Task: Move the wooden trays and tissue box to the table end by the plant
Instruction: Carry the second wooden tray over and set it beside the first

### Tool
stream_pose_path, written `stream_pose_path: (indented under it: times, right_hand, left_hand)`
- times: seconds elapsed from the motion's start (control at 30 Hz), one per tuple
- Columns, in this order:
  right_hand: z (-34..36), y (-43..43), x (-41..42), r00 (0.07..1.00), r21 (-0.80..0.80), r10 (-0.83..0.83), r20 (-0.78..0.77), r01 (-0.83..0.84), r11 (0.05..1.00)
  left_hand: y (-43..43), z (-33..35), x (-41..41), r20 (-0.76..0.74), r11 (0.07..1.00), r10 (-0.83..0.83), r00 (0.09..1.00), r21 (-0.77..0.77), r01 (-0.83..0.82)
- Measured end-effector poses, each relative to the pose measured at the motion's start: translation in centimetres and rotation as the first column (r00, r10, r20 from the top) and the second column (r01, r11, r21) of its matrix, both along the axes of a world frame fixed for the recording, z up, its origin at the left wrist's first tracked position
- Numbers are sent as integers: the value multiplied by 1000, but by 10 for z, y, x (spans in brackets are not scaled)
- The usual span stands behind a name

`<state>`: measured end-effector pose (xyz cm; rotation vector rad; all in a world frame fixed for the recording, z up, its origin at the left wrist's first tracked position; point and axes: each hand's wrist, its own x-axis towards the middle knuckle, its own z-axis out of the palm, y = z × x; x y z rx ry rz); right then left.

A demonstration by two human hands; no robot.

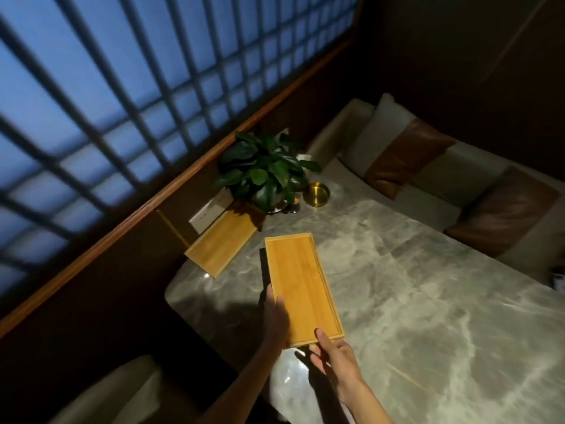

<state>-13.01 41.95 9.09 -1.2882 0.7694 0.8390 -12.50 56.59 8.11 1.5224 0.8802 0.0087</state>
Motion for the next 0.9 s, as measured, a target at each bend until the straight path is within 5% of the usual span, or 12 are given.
stream_pose_path:
  times: [0.13, 0.27, 0.43, 0.6, 0.8, 0.9]
  right_hand:
    - [4, 18, 6, 993, 43, 121, -11, -120, 992]
    - [-3, 33, 38, 976, -112, 211, 61, -203, 973]
    - [-16, 58, 69, 910, -202, 410, 56, -392, 898]
    - [-39, 83, 86, 931, -362, 362, 46, -322, 875]
    - [-74, 132, 127, 973, -461, 205, 102, -136, 877]
    - [-88, 164, 140, 976, -521, 186, 113, -100, 847]
  left_hand:
    - [61, -5, -8, -66, 991, -120, 991, 48, 124]
    - [101, -13, -17, 8, 945, -317, 948, -79, 317]
    - [115, -25, -23, -113, 901, -434, 894, -49, 431]
    - [138, -34, -4, -220, 834, -542, 811, -20, 552]
    - [171, -63, 8, -447, 944, -57, 892, 268, 195]
    - [182, -74, 21, -424, 988, 150, 893, 102, -118]
